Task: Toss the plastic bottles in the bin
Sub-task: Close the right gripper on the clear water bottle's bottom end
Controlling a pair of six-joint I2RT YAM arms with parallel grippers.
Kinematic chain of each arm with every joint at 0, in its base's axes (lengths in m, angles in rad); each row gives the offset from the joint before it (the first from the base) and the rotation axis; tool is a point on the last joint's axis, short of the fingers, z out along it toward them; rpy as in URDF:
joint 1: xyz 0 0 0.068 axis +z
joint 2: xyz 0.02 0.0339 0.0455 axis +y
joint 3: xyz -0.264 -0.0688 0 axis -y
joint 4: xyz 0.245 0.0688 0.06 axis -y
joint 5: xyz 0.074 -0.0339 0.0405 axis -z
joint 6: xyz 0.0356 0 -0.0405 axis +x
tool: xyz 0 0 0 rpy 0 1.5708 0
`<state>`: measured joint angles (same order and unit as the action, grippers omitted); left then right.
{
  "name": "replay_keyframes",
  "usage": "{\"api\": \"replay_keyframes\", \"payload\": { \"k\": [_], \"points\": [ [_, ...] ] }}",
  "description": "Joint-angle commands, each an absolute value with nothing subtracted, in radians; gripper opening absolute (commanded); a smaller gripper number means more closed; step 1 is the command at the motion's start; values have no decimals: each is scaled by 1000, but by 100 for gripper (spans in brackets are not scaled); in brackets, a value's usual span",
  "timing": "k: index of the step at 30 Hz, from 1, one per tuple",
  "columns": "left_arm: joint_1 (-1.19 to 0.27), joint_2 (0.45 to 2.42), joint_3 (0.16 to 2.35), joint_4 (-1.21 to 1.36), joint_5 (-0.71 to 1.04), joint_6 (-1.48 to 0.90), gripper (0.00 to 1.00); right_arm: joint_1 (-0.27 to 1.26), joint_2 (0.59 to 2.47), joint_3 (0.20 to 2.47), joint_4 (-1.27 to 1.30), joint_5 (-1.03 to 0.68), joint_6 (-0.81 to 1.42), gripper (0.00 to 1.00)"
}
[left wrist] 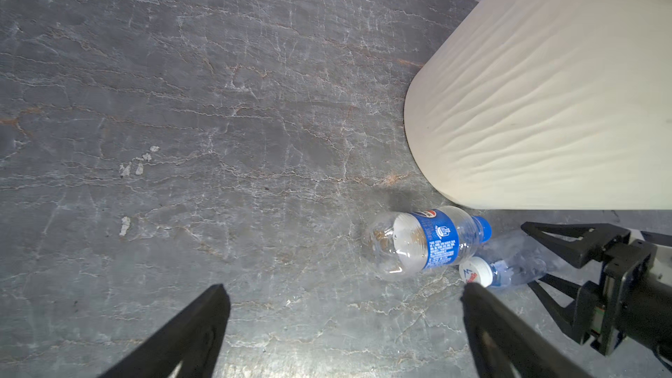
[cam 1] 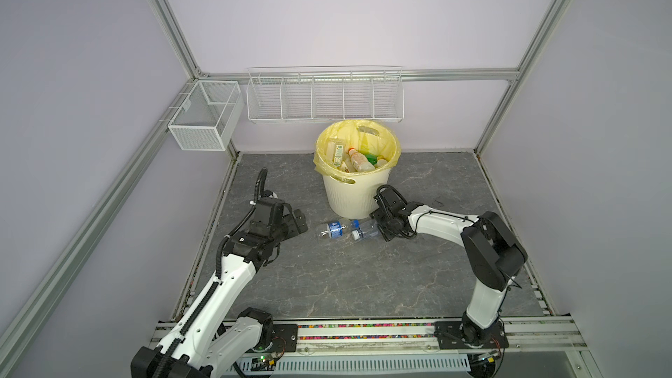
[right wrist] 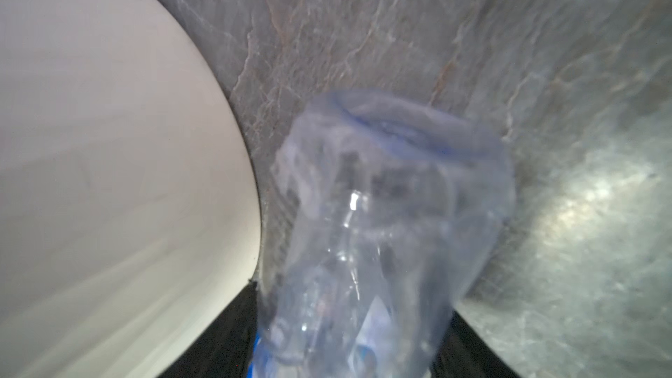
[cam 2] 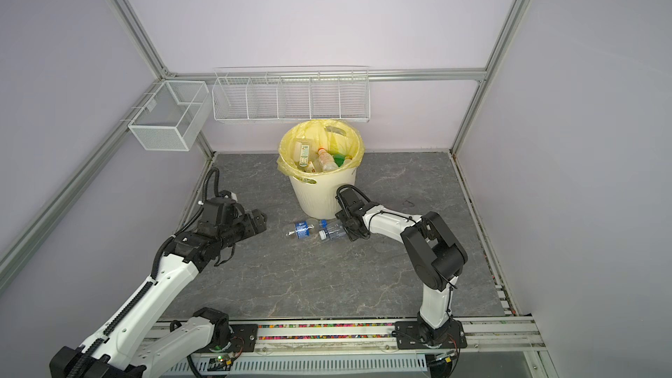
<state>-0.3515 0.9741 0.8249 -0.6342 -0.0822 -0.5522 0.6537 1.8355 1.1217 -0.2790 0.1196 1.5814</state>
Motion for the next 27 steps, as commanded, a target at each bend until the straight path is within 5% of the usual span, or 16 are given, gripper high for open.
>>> {"api": "replay_keyframes", "payload": {
  "k": [1, 27],
  "points": [
    [-345, 968, 814, -643, -109, -543, 100, 663, 1850, 1085, -221, 76, 1678, 62],
    [-346, 992, 847, -655, -71, -540, 100, 718, 1627, 915, -138, 51, 1428, 57]
  ]
}}
